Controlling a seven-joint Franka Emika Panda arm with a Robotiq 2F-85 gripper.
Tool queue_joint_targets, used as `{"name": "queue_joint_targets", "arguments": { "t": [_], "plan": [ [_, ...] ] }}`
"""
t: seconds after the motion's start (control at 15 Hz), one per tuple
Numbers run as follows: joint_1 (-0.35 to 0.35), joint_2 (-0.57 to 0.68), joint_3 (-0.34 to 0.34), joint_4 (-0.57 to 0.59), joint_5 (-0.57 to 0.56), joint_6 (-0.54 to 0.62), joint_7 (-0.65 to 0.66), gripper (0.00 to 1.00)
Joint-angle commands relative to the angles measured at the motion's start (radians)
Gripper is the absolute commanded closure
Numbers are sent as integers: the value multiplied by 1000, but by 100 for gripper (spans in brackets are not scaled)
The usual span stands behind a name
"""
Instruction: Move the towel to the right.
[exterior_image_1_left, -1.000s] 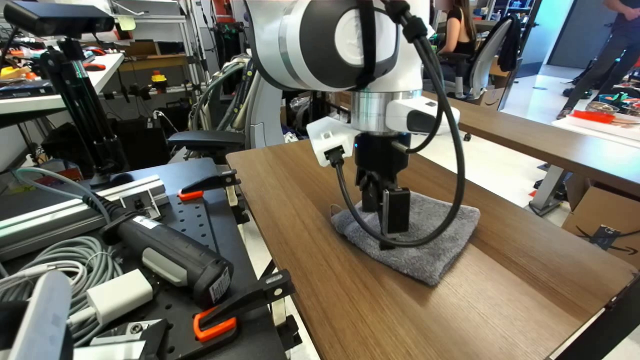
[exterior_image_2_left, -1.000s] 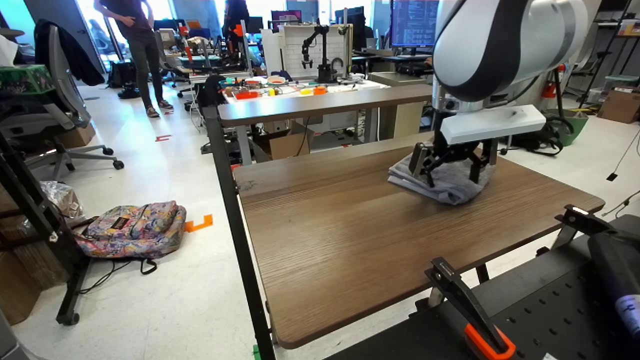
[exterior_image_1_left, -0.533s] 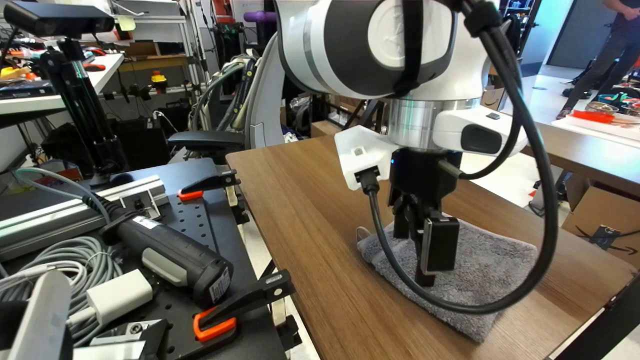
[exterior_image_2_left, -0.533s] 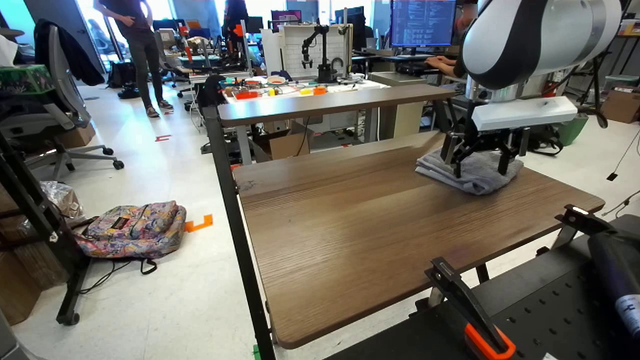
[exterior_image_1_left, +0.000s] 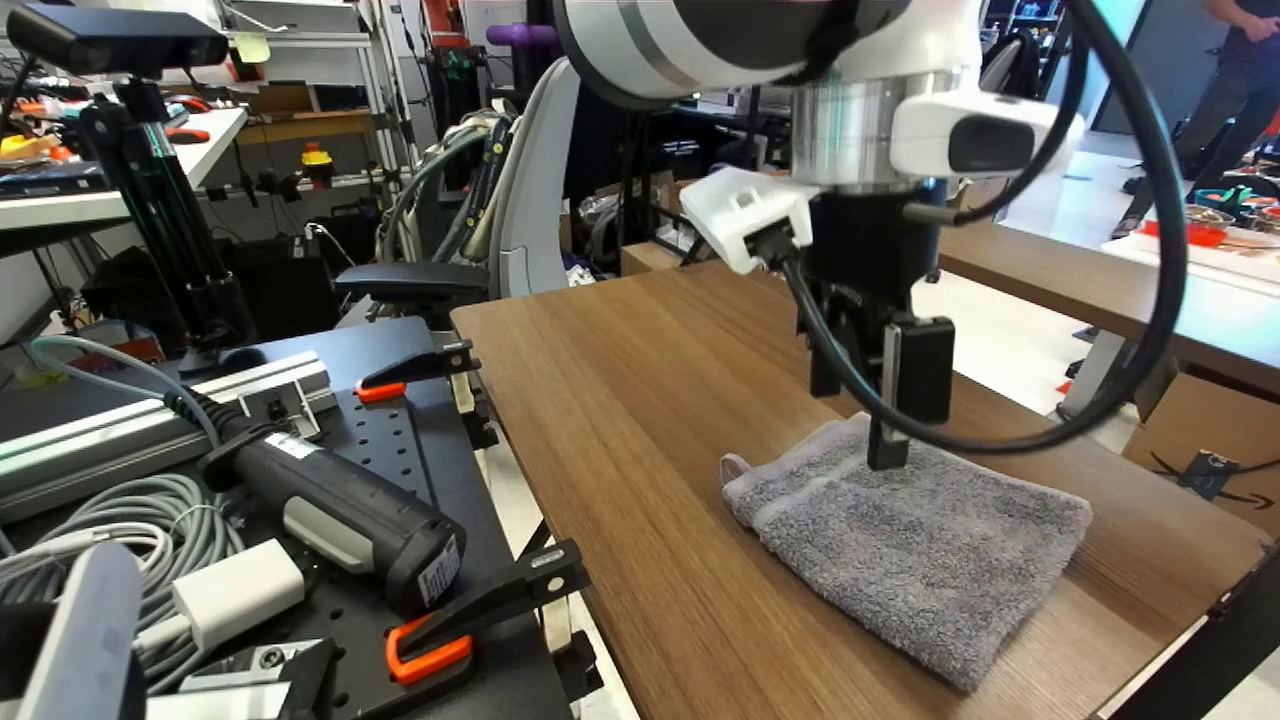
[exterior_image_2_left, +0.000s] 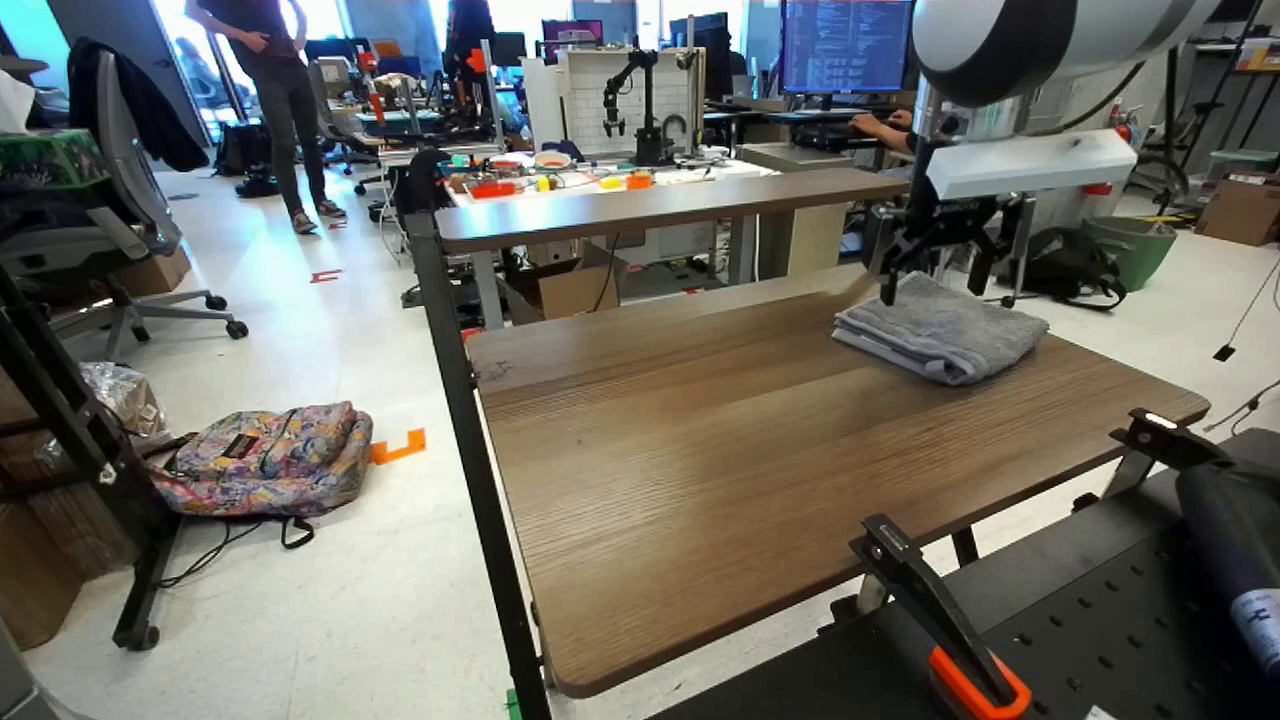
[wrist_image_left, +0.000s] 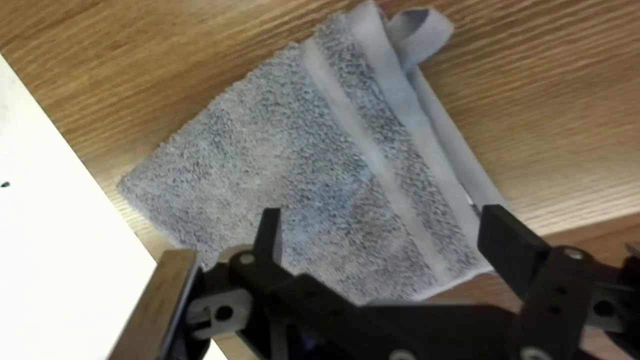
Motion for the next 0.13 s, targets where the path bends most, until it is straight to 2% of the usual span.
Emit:
{"name": "queue_joint_targets", "arguments": {
  "t": [0.0, 0.07],
  "plan": [
    [6, -22, 1, -9, 1, -3, -2, 0],
    [8, -27, 1, -11, 1, -3, -1, 0]
  ]
}}
